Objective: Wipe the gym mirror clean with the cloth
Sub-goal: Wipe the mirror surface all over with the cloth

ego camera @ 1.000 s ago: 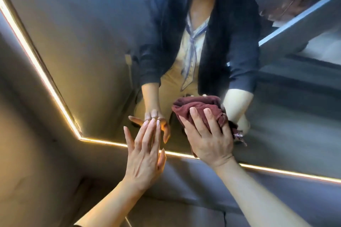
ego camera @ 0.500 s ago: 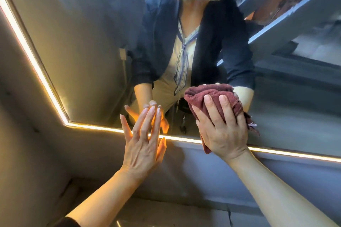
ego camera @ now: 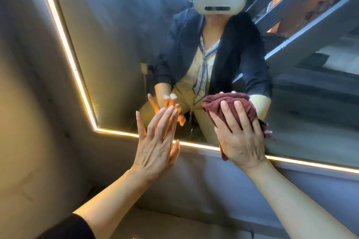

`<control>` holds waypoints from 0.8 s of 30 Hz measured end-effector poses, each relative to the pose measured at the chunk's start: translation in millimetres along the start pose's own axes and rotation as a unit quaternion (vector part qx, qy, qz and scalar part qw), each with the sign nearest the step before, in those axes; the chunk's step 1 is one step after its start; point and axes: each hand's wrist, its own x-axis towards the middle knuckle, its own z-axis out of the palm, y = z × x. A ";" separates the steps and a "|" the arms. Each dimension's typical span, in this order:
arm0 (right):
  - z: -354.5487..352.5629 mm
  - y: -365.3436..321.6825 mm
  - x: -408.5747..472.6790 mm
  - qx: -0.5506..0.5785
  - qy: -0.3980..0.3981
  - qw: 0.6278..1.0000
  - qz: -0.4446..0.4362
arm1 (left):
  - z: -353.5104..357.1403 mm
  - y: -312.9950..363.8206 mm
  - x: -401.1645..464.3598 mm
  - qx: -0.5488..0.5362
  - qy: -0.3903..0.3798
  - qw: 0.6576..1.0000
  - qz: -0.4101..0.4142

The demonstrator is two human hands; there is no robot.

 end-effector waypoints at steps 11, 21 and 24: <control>-33.0 28.8 37.5 -0.006 -0.036 0.996 0.085 | -48.7 -1.3 28.1 -0.029 -0.059 0.997 0.033; -73.7 105.7 9.8 -0.012 -0.061 0.995 0.076 | -67.6 51.0 65.7 0.014 -0.102 0.995 0.009; -93.0 139.9 41.4 -0.015 -0.008 0.996 0.085 | -88.7 66.9 109.2 0.002 -0.060 0.998 0.018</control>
